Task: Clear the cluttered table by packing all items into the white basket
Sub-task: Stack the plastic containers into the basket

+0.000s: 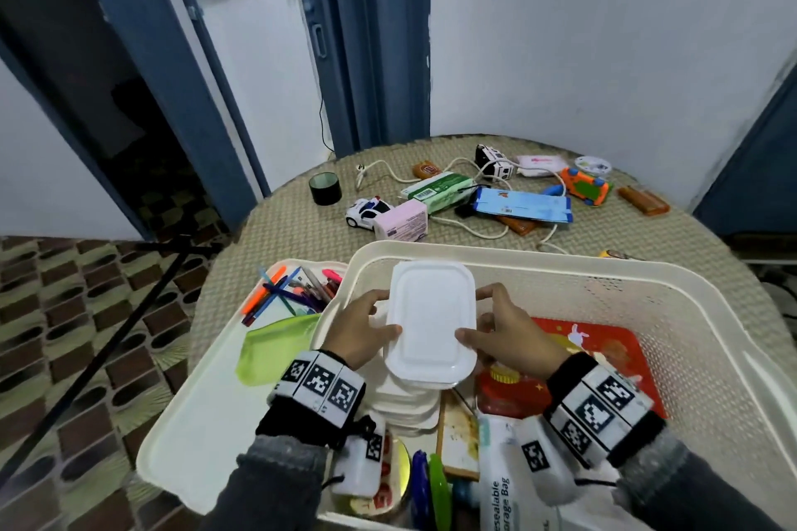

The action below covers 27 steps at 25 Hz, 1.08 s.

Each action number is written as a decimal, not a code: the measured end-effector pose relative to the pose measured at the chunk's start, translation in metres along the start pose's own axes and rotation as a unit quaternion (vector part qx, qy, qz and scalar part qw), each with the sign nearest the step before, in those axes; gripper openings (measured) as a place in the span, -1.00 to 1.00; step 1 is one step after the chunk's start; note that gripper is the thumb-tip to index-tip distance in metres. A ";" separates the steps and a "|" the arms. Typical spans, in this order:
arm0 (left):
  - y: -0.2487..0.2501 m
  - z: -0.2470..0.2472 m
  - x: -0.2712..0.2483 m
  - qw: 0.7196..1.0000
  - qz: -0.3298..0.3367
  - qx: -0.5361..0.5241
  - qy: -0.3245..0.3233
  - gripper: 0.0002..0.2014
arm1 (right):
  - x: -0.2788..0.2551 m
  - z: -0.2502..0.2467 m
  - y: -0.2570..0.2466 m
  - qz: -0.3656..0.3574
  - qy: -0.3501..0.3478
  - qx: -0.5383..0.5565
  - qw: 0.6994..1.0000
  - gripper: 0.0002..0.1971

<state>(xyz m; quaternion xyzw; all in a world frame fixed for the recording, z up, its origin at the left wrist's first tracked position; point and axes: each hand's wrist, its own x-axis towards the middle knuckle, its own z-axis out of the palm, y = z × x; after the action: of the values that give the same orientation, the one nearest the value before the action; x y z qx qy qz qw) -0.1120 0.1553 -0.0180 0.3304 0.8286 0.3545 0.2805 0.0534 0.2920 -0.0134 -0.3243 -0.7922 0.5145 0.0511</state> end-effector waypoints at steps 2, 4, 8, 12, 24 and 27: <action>-0.004 0.001 0.002 0.999 -0.005 -0.028 0.014 -0.50 | 0.002 0.009 -0.003 0.016 -0.001 0.009 1.000 -0.53; -0.008 0.000 0.005 0.998 0.003 -0.052 0.019 -0.47 | 0.006 0.016 -0.008 0.026 -0.001 0.021 0.999 -0.53; -0.012 -0.001 0.012 0.999 0.001 -0.050 -0.010 -0.35 | 0.011 0.024 -0.015 0.068 -0.008 0.089 0.994 -0.52; -0.007 -0.008 0.014 0.999 -0.001 -0.028 -0.021 -0.16 | 0.015 0.027 -0.013 0.083 0.009 0.104 0.991 -0.49; 0.004 0.000 0.003 0.981 0.093 0.167 -0.015 -0.39 | 0.014 0.035 -0.004 0.065 0.026 0.082 0.994 -0.41; 0.002 0.001 0.001 0.982 0.096 0.163 -0.014 -0.41 | 0.013 0.041 -0.005 0.037 0.036 0.022 0.998 -0.32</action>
<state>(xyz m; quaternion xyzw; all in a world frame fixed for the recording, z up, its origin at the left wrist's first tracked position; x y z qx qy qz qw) -0.1113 0.1578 -0.0173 0.4548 0.8354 0.2356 0.1994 0.0235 0.2660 -0.0316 -0.3702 -0.7661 0.5211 0.0675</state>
